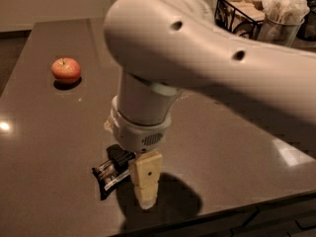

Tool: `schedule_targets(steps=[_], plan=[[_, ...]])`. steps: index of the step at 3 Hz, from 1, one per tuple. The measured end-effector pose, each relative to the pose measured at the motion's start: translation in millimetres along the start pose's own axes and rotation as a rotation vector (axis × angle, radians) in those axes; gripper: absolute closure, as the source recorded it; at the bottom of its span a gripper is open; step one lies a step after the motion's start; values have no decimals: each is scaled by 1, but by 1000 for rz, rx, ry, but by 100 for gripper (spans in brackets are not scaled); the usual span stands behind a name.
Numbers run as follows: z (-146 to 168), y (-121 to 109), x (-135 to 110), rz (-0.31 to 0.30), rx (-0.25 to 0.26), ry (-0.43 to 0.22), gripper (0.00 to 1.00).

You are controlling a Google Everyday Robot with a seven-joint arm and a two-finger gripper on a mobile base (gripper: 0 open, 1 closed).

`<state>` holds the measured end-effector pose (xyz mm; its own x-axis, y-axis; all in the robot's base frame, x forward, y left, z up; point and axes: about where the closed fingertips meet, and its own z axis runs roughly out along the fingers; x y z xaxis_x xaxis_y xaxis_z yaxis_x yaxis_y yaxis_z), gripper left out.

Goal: Move rxbar chocolate near apple

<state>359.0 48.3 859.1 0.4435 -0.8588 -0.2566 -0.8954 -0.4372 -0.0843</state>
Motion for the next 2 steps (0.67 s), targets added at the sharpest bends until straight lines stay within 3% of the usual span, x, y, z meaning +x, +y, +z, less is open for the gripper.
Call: schedule_targets(steps=[2], plan=[[37,-15,-17,-59,-50,34,0]])
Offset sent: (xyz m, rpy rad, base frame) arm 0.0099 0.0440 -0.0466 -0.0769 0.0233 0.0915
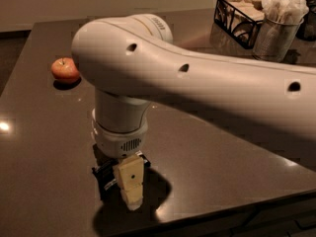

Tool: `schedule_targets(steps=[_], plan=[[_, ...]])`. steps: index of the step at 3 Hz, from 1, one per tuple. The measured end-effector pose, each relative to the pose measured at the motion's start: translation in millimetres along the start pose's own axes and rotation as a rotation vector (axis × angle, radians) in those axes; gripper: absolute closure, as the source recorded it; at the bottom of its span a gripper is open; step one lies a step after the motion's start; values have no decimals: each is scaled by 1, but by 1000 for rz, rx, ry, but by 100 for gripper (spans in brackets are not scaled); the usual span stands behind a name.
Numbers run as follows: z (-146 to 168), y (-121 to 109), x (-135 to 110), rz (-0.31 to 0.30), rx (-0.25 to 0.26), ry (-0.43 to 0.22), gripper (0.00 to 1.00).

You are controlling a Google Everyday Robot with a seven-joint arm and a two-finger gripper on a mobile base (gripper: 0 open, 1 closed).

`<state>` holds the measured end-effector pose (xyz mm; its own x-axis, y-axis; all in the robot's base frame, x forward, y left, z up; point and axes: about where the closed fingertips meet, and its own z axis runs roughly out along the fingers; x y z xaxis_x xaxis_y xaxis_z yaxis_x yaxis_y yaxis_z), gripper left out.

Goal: Move rxbar chocolate near apple

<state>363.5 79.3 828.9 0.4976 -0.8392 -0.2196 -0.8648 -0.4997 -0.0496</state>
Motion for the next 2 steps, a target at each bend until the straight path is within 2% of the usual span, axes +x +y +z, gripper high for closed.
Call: schedule_targets(steps=[1,2], plan=[[2,-6,3,15,-1,15,18],[-5,-14,13,38,8,26,41]])
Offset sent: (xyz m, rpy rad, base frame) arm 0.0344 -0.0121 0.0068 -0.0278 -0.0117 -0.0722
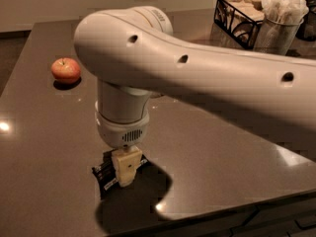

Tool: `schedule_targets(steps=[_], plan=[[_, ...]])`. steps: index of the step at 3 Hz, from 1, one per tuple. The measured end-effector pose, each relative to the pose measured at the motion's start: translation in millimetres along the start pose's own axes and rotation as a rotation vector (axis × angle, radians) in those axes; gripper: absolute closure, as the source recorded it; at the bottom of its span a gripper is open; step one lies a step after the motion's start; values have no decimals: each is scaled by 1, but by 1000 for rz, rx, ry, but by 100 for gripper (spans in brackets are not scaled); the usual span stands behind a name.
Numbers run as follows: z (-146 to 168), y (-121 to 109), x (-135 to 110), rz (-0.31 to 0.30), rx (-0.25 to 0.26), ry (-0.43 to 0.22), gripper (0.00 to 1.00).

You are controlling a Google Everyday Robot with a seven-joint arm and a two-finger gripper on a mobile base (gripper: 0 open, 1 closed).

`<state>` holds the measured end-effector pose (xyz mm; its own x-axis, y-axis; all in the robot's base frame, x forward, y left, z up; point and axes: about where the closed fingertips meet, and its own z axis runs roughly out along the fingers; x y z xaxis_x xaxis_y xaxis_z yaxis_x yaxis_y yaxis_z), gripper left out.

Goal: Move rxbar chocolate near apple

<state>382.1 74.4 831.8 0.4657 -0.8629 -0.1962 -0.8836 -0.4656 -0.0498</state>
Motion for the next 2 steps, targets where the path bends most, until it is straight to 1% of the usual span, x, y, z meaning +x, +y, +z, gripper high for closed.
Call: schedule_targets(steps=[1,2], plan=[[-6,-8,9,26,5,12,64],[-13,-19,11,49,9,8,88]])
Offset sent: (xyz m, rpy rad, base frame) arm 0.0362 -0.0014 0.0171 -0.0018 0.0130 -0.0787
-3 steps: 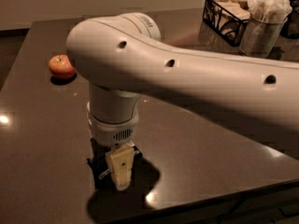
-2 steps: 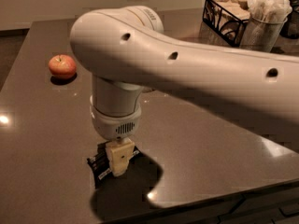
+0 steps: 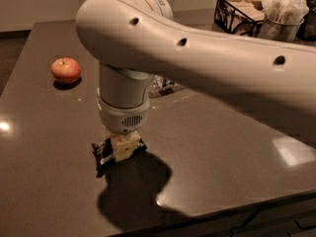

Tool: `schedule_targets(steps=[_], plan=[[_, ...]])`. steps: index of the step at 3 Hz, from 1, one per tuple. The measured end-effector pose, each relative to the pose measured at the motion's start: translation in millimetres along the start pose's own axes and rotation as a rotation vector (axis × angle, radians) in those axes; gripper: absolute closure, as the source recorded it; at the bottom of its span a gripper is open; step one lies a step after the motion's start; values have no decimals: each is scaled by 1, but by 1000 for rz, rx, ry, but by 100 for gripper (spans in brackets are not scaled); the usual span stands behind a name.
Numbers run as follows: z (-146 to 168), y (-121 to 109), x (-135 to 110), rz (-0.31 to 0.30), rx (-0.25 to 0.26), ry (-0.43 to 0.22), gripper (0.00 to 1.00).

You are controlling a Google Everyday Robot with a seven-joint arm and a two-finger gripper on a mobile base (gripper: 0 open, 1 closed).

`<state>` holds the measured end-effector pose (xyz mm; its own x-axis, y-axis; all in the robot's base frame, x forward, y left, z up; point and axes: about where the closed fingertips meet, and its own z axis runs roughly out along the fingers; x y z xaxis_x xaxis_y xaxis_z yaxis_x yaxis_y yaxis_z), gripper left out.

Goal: Move rxbar chocolate near apple

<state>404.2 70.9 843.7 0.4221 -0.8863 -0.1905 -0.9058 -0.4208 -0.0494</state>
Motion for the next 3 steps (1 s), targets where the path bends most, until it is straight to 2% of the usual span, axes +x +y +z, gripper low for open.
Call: schedule_targets(steps=[1,2,3], plan=[[-12,-24,-7,31,15,-14,100],[-21,-62,-17,57,32,-14,100],[-24,-118,-17,99,48,-21,100]])
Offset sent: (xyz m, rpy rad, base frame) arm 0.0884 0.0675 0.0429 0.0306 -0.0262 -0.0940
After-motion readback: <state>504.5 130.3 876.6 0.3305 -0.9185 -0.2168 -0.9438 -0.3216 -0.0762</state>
